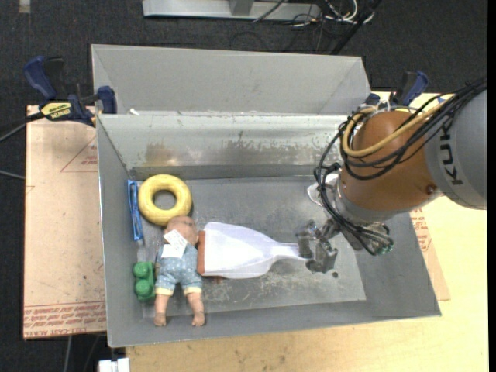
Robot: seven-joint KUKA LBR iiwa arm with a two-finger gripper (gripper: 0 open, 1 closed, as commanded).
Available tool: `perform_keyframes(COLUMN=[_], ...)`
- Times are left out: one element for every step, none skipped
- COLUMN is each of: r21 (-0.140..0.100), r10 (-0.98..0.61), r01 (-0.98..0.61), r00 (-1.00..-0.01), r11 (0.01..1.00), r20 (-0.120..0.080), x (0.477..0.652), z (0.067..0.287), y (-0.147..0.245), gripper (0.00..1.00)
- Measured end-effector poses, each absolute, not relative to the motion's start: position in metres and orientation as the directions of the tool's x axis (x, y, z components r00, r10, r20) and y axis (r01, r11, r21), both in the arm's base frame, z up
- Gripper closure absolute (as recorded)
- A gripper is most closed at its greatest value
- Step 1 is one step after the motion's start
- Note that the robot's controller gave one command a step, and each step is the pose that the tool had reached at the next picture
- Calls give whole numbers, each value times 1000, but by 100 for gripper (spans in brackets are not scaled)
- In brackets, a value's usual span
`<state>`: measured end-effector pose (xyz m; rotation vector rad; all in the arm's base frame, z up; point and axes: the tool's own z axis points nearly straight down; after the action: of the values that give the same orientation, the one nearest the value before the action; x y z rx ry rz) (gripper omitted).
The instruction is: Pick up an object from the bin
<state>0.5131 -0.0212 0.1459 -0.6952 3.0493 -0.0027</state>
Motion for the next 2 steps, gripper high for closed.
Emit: perform_keyframes(r21=[4, 4], r10=[-452, -452], r01=[-452, -452], r00=[-892, -892], r11=[892, 892], r20=[4, 3], x=[513, 513], z=[69, 69], y=[-10, -10], gripper=[0, 0])
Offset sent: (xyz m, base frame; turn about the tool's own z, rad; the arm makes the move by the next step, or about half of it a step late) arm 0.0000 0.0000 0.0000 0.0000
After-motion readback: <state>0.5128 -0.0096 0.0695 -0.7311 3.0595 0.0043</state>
